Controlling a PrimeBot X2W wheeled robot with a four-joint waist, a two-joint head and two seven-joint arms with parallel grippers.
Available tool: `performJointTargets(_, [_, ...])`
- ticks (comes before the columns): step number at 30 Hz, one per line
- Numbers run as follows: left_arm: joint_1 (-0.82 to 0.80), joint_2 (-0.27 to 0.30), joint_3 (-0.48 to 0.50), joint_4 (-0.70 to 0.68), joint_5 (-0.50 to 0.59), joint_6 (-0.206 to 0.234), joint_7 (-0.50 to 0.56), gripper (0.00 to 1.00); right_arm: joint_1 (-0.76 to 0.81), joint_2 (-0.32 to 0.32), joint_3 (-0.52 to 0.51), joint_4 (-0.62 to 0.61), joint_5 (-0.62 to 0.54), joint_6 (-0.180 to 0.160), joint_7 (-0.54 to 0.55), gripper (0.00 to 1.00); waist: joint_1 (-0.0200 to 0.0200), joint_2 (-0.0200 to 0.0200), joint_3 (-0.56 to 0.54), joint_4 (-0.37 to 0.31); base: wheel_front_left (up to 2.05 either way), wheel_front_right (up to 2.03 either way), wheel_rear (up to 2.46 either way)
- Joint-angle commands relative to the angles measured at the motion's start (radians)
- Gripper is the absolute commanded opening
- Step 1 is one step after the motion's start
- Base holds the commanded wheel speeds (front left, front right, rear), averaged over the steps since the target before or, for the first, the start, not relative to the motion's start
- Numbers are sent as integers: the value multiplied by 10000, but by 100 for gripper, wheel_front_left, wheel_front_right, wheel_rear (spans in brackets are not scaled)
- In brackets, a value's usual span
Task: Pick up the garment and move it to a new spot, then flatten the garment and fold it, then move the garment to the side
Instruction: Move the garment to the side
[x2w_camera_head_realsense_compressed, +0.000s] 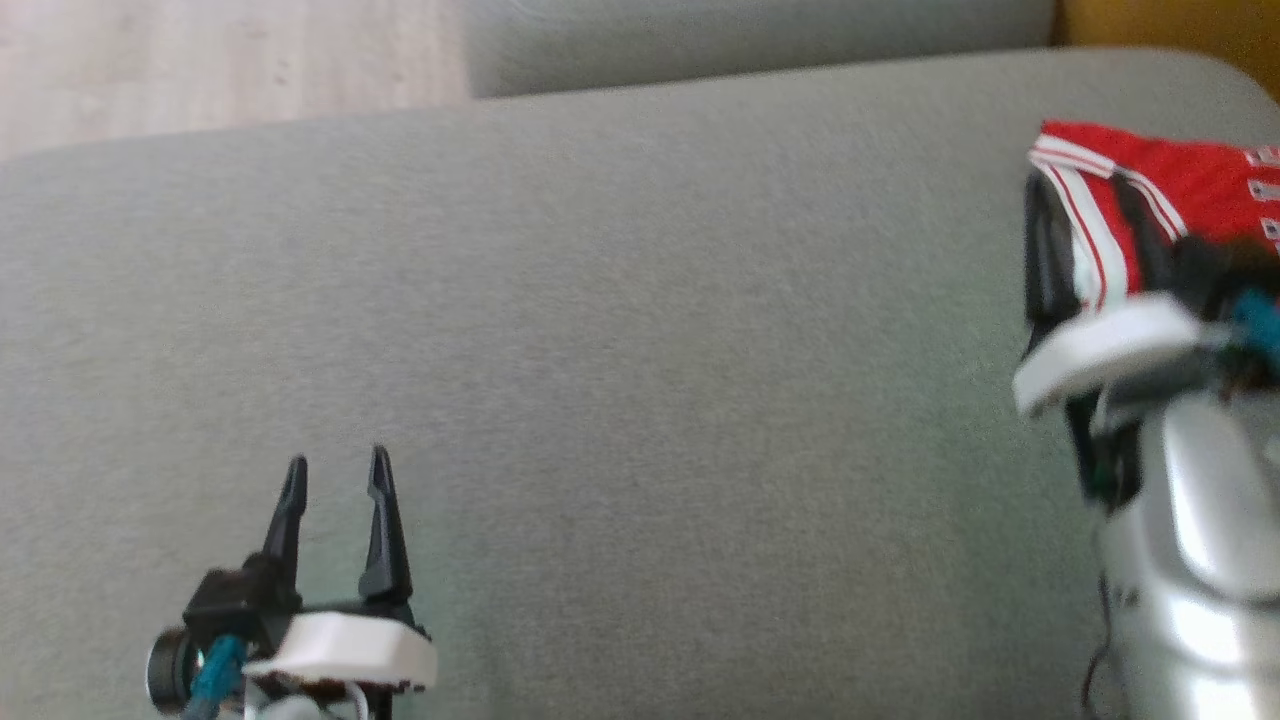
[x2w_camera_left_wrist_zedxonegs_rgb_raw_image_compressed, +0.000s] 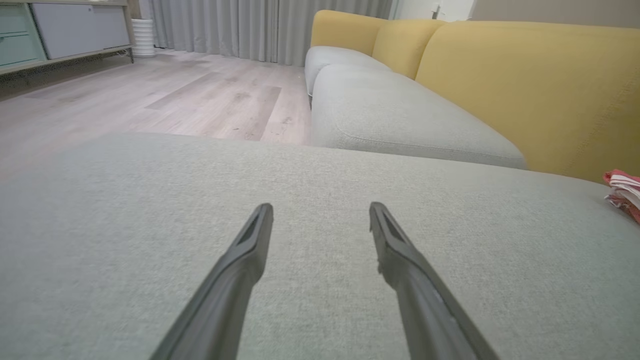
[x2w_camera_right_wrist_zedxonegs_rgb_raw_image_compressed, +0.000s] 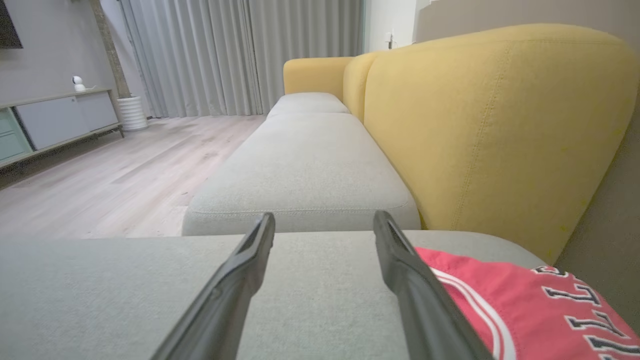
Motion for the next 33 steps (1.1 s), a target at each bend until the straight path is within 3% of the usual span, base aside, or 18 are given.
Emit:
performJointTargets(1, [-198, 78, 488, -193, -51, 29, -130, 100, 148, 145, 93, -523, -70, -7, -162, 100, 3, -1, -372, 378, 0, 0, 0])
performJointTargets(6, [205, -81, 539, 16, -71, -85, -155, 100, 1957, 444, -68, -1513, -39, -7, -427, 100, 3, -1, -762, 697, 0, 0, 0])
performJointTargets(15, [781, -414, 561, 121, -95, -329, -170, 100, 4349, 462, 673, -2727, 1080, -7, -821, 100, 3, -1, -1244, 881, 0, 0, 0])
performJointTargets(33, [1008, -745, 690, 373, 67, -497, -175, 100, 5227, 464, 1462, -3174, 1180, -7, -522, 100, 3, -1, -1440, 962, 0, 0, 0])
